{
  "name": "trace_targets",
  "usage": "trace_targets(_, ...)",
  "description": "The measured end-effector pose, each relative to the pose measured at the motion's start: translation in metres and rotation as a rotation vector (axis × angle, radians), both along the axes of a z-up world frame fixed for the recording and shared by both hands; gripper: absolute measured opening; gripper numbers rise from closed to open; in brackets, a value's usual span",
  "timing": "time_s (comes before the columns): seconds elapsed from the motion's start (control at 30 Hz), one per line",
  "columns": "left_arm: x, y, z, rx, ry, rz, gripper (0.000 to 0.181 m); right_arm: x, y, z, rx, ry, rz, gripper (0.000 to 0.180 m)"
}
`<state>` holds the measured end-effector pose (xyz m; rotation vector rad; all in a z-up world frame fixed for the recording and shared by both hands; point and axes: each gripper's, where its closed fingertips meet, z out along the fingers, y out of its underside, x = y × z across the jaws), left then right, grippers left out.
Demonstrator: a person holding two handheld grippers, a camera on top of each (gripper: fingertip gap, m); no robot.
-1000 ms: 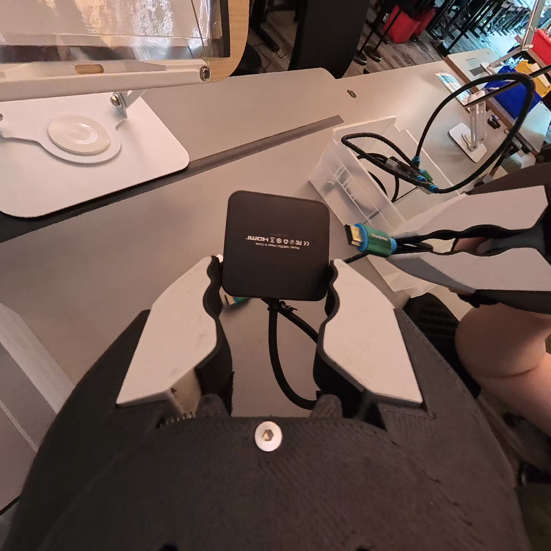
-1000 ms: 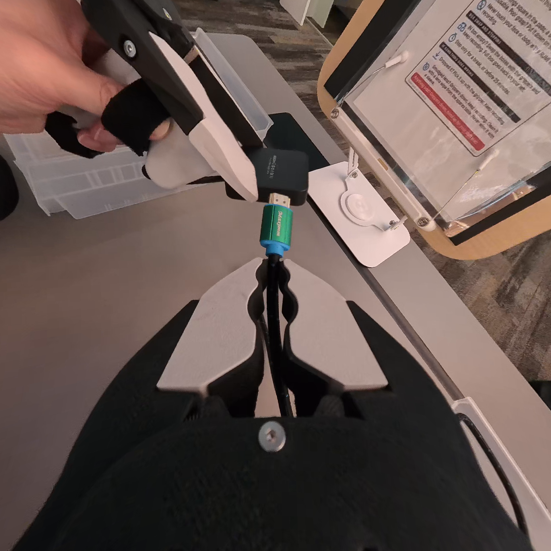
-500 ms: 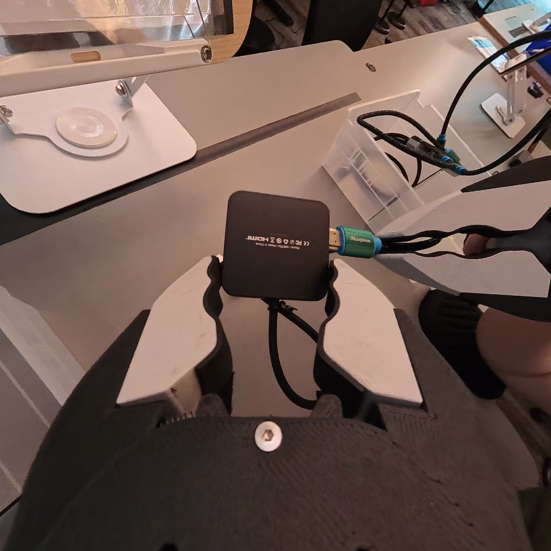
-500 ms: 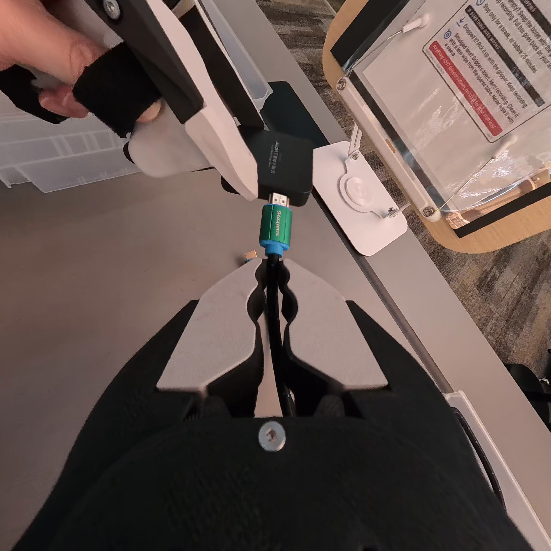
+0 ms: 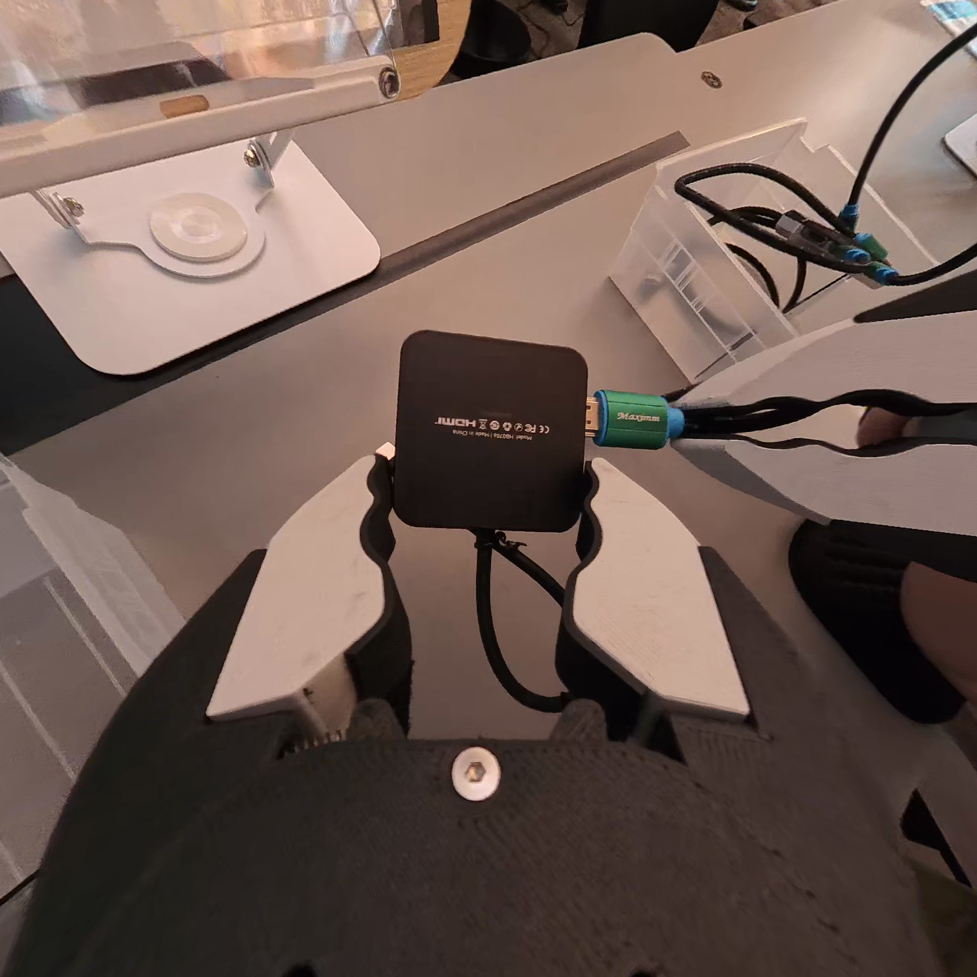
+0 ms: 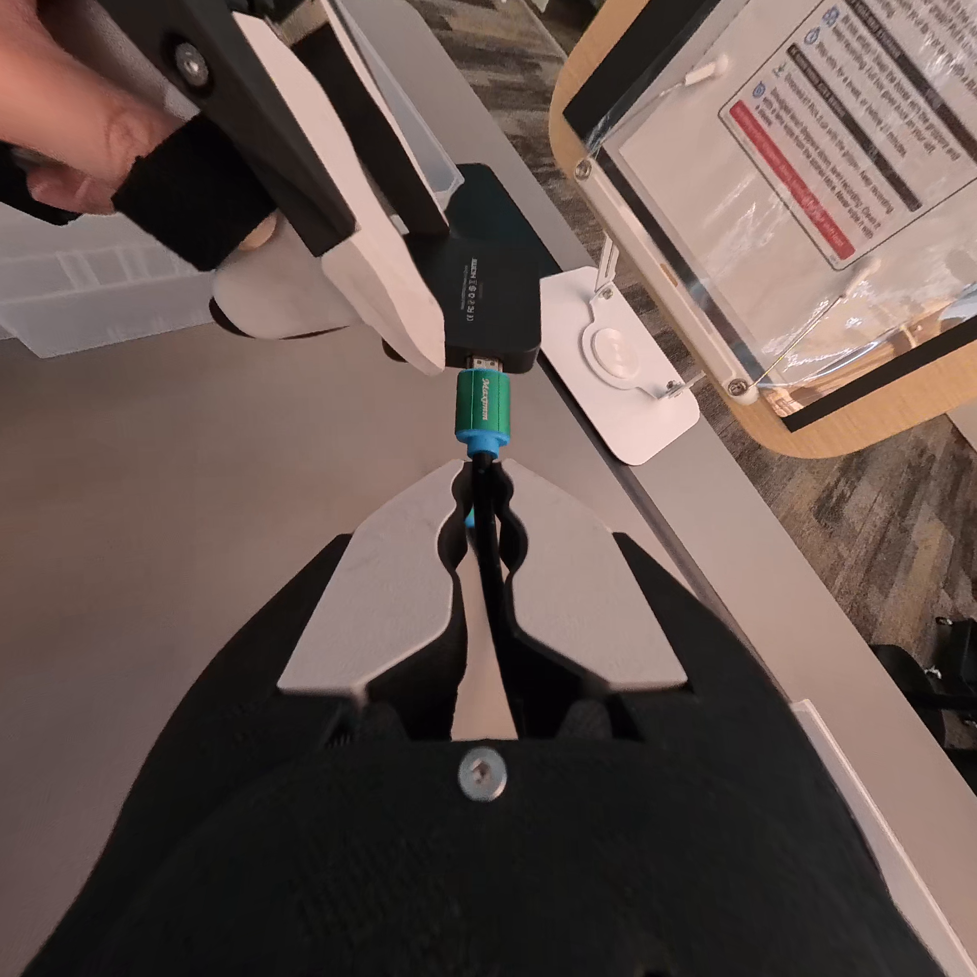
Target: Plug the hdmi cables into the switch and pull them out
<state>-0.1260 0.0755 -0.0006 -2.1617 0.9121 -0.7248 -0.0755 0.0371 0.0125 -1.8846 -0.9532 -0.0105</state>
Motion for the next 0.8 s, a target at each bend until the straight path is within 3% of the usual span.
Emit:
trace_targets(0.53,-0.007,0.004,0.004,-0.016,-0.05,-0.018,0.067,-0.012,0.007,0.012,0.219,-0.04,0.073,0.007)
trace_targets(0.8,-0.01,0.006,0.02,0.13,-0.014,-0.035,0.067,-0.015,0.009,0.021,0.304,0.041,0.065,0.007)
